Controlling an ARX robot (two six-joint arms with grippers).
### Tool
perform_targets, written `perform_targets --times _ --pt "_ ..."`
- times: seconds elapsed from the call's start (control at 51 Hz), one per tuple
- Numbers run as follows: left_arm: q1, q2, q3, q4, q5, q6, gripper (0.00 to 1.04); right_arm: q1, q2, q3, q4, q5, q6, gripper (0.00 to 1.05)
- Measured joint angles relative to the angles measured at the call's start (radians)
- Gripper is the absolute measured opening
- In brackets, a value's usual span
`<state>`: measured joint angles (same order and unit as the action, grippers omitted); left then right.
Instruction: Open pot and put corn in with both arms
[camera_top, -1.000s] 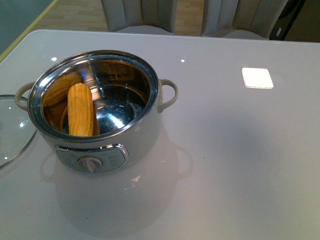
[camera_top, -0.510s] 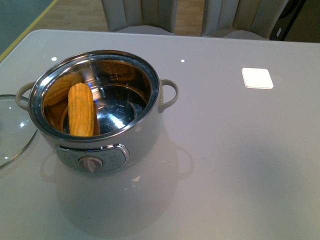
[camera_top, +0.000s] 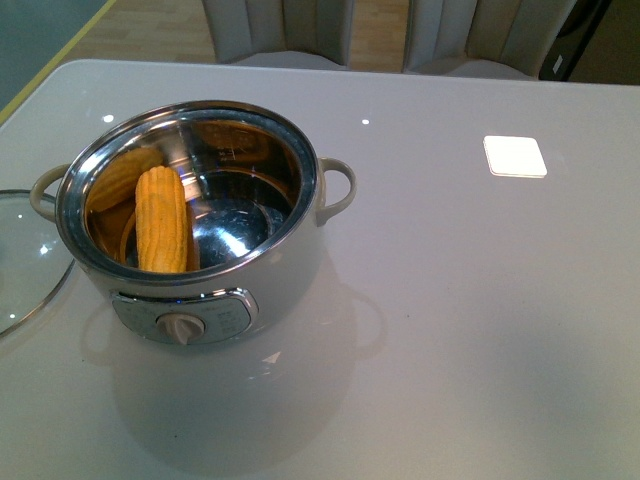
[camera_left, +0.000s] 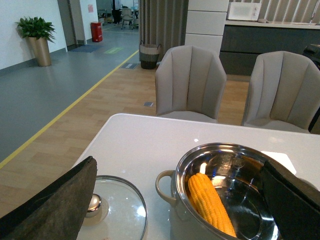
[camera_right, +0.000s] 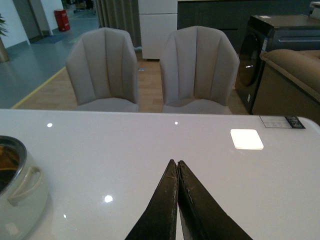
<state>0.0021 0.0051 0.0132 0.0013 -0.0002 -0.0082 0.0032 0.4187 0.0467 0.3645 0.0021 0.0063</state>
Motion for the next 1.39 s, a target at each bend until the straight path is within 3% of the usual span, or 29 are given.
perform_targets --times 0.863,0.98,1.294,1.392 --pt "0.0 0.0 0.0 0.0 0.0 0.0 0.98 0.0 -0.243 -0.029 -0.189 0.0 0.0 0.02" --pt "0.0 0.0 0.0 0.0 0.0 0.0 0.98 0.0 -0.387 -0.029 -0.353 -0.001 0.0 0.02" --pt "0.0 0.0 0.0 0.0 0.0 0.0 0.98 0.0 -0.412 -0.029 -0.363 -0.002 0.0 0.02" --pt "0.0 0.0 0.0 0.0 0.0 0.0 0.98 0.0 -0.412 -0.029 -0.363 -0.002 -0.001 0.15"
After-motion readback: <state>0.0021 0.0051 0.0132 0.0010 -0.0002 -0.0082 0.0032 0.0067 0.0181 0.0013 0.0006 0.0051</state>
